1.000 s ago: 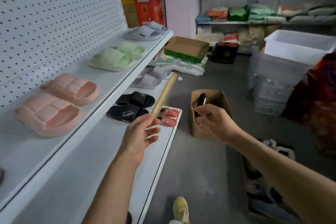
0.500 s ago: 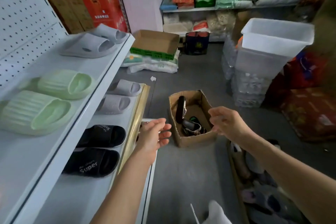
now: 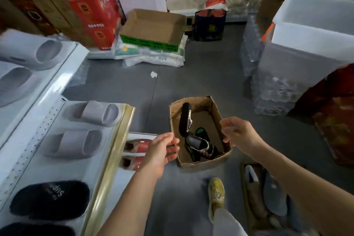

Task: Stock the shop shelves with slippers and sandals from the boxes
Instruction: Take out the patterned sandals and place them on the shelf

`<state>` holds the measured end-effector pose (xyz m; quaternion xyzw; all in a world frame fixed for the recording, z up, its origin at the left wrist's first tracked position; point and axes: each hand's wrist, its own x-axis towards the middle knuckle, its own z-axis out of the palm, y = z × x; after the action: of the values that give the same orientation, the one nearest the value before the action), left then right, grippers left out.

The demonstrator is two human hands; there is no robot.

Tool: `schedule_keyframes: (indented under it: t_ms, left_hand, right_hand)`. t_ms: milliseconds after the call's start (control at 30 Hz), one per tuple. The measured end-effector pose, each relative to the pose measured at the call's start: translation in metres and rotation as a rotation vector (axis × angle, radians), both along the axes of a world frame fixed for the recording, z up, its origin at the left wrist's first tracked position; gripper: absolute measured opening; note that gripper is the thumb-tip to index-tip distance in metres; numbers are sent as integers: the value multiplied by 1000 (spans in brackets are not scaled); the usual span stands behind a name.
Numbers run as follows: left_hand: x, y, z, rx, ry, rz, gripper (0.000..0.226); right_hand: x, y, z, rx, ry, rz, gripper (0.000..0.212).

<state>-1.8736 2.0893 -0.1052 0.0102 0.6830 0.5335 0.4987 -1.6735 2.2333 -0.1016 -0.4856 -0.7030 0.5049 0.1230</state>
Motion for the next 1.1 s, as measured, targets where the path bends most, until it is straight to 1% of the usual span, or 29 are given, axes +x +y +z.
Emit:
schedule_keyframes:
  t_ms: [200, 300, 400, 500, 600, 667, 833, 933, 1000, 1100]
  left_hand:
    - [-16, 121, -57, -105, -13, 54, 11]
    - [-22, 160, -89, -146, -41, 53, 13]
    - [-33, 193, -135, -192, -80, 0, 15]
    - [-53, 223, -187, -241, -57, -74, 16]
    - [-76, 252, -247, -290, -12, -160, 15]
    - [-90, 272, -292, -324, -1, -202, 15]
    - [-107, 308, -401, -428, 22, -254, 20]
    - [-110, 319, -452, -486, 44, -305, 29]
    - [-115, 329, -484, -510, 82, -349, 43]
    - [-125, 343, -525, -547, 201, -378, 64]
  right_hand:
    - [-21, 122, -65, -124, -87, 26, 20]
    - [-32, 157, -102, -194, -127, 29, 19]
    - [-50, 183, -149, -287, -169, 63, 18]
    - [-66, 199, -200, -366, -195, 20, 21]
    - [-76, 208, -264, -364, -221, 17, 19]
    - [-82, 214, -307, -397, -233, 15, 19]
    - [-97, 229, -411, -436, -276, 31, 18]
    - [-102, 229, -462, -478, -303, 63, 16]
    - [-107, 231, -491, -498, -334, 89, 16]
    - [-114, 234, -530, -473, -398, 130, 22]
